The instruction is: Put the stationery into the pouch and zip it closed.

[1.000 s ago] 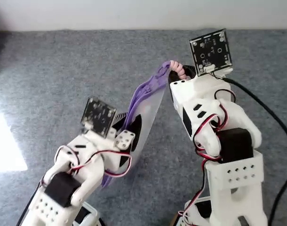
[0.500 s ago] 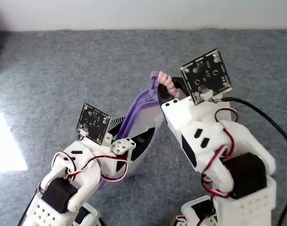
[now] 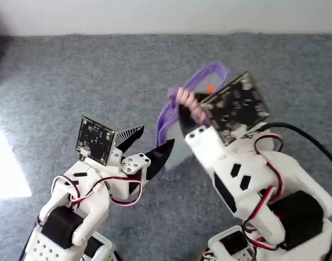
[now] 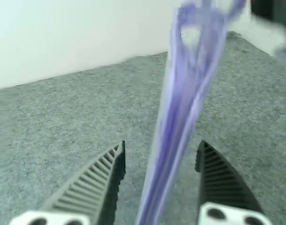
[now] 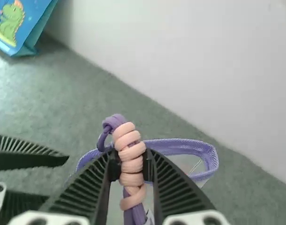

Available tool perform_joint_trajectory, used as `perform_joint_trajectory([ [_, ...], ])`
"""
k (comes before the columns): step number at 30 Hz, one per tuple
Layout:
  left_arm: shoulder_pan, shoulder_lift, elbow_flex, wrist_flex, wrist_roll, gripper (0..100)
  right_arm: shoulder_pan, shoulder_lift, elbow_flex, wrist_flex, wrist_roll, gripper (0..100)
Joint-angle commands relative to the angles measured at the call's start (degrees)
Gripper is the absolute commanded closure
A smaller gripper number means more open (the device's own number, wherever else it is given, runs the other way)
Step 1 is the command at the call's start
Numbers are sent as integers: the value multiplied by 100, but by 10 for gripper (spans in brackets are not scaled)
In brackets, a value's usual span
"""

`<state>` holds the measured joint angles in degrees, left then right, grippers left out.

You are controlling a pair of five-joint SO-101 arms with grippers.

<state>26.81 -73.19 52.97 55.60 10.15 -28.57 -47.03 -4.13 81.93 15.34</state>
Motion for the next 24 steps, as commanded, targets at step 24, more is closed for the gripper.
perform_joint_trajectory([
  [24, 0, -88, -585, -70, 70, 986, -145, -136, 141, 655, -176, 991],
])
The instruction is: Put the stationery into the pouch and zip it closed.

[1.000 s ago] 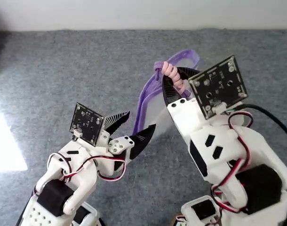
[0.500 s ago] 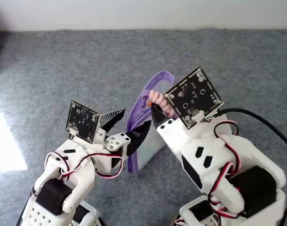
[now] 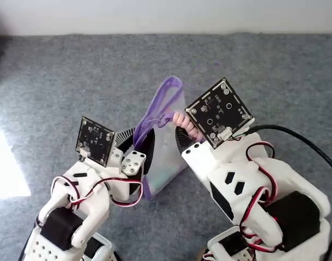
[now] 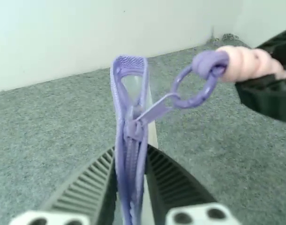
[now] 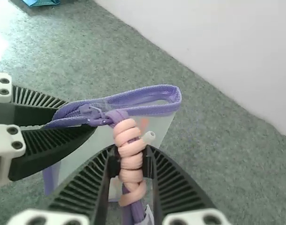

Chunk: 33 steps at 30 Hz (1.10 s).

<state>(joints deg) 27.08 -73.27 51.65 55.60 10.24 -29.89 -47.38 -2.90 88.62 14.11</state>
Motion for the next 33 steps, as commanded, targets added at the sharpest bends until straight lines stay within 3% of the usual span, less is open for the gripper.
perform_joint_trajectory([
  [1, -9, -79, -488, -62, 62, 986, -13, -110, 88, -40, -35, 991],
  [6, 123, -88, -505, -26, 70, 988, 75, -110, 352, -462, -53, 991],
  [16, 79, -615, -470, 334, 79, 991, 1138, -92, 1327, -2299, 378, 991],
  [33, -44, -1371, -523, 1020, 105, 991, 1982, -48, 2936, -3890, 782, 991],
])
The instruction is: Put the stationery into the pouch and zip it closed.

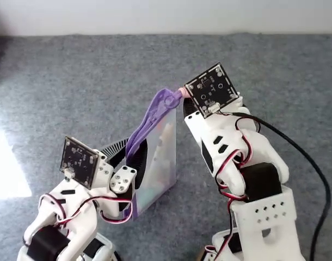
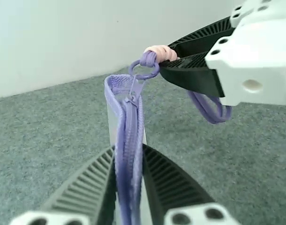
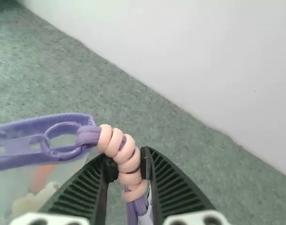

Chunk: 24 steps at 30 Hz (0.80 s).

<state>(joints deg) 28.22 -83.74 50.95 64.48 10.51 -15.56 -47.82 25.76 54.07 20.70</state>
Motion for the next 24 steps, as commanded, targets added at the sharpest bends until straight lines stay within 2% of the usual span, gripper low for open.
perform_joint_trajectory([
  [1, -211, -378, -462, 132, 79, 991, 629, 75, 141, -532, 158, 991],
  [11, -352, -879, -470, 571, 62, 991, 1596, 1648, 149, -1666, 167, 991],
  [22, -360, -958, -365, 782, 35, 987, 1534, 1754, 185, -1613, 167, 991],
  [24, -527, -958, -242, 800, 35, 966, 1543, 1763, 185, -1446, 167, 991],
])
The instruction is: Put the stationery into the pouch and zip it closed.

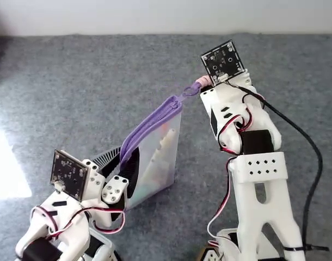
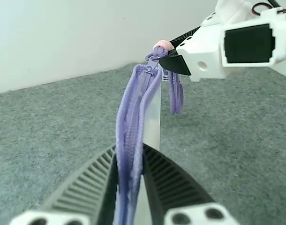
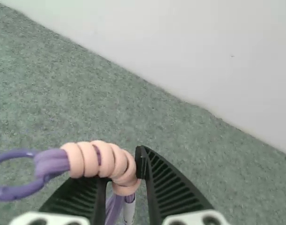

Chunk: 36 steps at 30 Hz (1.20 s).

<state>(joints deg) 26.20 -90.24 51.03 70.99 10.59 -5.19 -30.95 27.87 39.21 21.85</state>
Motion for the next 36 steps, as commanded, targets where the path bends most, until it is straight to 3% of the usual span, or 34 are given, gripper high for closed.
perform_joint_trajectory([
  [1, -527, -308, -198, 141, 26, 936, 497, 75, -26, 171, 53, 991],
  [6, -1855, -308, 48, -229, 26, 700, 593, 75, -26, 637, 35, 991],
  [8, -2224, -308, 198, -378, 35, 669, 655, 75, -18, 743, 26, 991],
  [23, -3815, -352, 251, -167, 35, 669, 629, -110, 281, 2009, -26, 986],
  [30, -3877, -510, 127, 993, 53, 670, 127, -1332, 316, 3292, -1503, 735],
  [36, -3842, -1345, 400, 1609, -26, 684, 22, -2088, 316, 4004, -2453, 753],
])
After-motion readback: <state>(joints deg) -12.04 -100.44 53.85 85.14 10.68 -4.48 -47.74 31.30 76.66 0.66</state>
